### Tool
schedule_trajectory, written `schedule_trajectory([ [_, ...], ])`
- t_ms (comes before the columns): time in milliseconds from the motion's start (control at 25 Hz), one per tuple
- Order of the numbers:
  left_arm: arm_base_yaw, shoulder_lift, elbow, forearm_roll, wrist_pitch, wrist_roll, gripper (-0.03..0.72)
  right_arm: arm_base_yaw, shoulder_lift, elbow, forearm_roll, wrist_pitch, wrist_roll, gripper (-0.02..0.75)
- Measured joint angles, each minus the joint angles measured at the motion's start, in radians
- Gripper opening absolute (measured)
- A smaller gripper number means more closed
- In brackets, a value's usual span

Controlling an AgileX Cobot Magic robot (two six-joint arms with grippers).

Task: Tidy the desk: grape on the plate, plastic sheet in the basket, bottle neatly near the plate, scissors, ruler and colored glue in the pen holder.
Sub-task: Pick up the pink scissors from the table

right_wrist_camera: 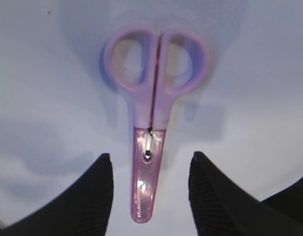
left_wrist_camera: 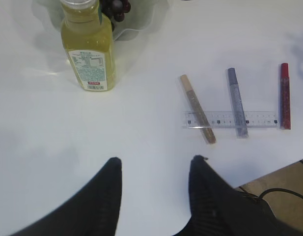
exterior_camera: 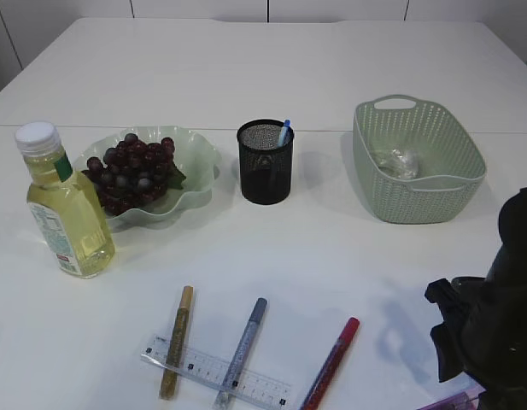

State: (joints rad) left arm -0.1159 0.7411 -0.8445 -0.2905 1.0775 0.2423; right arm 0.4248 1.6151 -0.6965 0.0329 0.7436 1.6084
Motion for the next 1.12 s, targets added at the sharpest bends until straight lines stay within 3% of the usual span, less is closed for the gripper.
schedule_trajectory([
  [1120, 0.0, 0.0, 0.0, 0.0, -0.012, 0.0, 0.331, 0.0, 0.083, 0.0, 0.0, -0.035, 0.003, 0.398],
])
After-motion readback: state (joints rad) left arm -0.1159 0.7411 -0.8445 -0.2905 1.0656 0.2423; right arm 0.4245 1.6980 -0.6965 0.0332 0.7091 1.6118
